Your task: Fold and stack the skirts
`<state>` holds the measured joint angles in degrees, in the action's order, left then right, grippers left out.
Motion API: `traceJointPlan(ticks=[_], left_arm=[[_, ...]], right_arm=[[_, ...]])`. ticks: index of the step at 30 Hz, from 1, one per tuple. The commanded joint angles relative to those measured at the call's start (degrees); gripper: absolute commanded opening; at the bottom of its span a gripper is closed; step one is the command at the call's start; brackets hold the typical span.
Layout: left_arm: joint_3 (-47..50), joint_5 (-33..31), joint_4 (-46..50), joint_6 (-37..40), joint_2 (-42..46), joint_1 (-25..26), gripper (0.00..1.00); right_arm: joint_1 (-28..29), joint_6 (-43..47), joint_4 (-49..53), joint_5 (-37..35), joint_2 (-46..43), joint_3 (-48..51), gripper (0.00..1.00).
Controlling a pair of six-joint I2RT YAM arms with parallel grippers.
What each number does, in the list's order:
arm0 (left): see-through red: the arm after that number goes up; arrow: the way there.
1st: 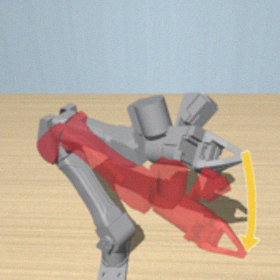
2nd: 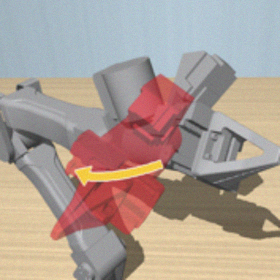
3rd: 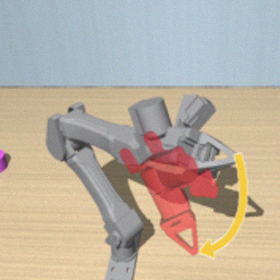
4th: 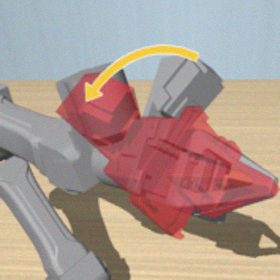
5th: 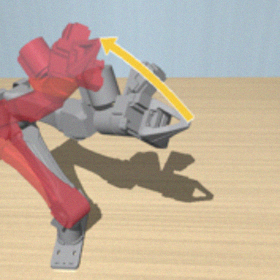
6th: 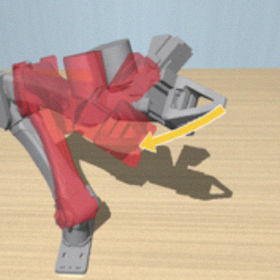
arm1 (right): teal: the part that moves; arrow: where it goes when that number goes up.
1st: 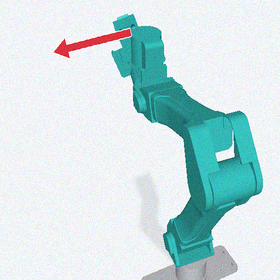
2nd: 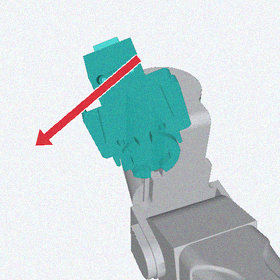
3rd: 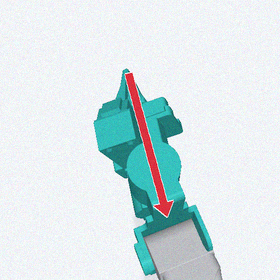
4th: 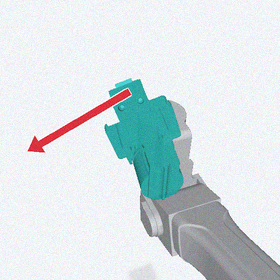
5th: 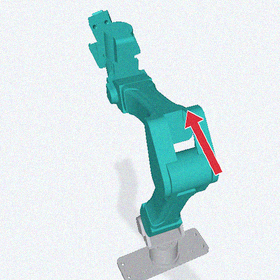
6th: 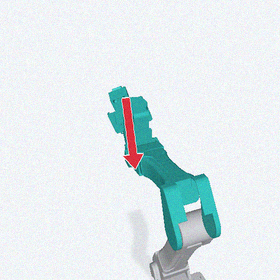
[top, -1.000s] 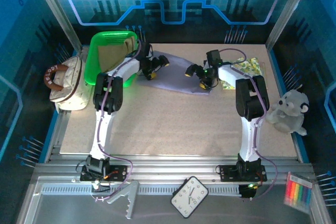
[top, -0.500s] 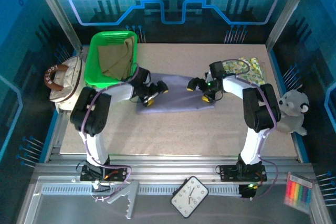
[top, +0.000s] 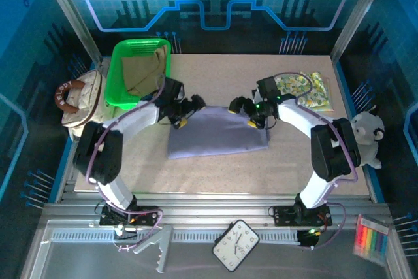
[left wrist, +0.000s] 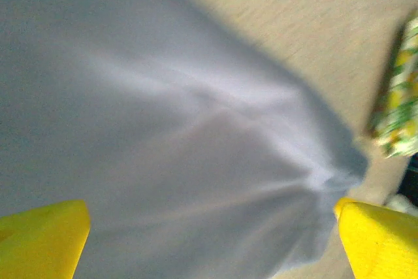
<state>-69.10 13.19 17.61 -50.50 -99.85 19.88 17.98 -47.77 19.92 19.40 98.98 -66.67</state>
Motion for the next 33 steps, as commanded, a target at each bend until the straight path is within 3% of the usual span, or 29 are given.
traceJointPlan(ticks=[1,6,19,26,29,33], left_arm=[[-5.8,-3.2,-1.0,0.7,-7.1,-0.3,0.99],[-10.4,-9.4,0.1,-0.4,-15.2,-1.6,0.99],[-12.3,-9.0,3.0,2.9,-20.1,-3.4,0.99],[-11.0,-4.7,6.6,1.9,-9.1,-1.4,0.99],[-6.0,-2.0,6.0,-1.1,-1.9,0.6,0.99],[5.0,7.1,-0.2,-10.1,3.7,2.1,0.99]], right_arm=[[1.4,-4.3,-5.6,-3.7,4.8,-4.4,1.00],[1.2,-5.0,-5.2,-7.8,10.4,-7.1,0.99],[-5.1,7.0,0.9,-17.8,9.5,-4.8,1.00],[-5.0,7.3,-0.6,-7.5,1.6,-1.9,0.99],[-3.4,4.7,-1.0,-4.2,-0.7,-1.0,0.99],[-1.0,-3.0,-4.5,0.6,0.0,0.5,1.00]])
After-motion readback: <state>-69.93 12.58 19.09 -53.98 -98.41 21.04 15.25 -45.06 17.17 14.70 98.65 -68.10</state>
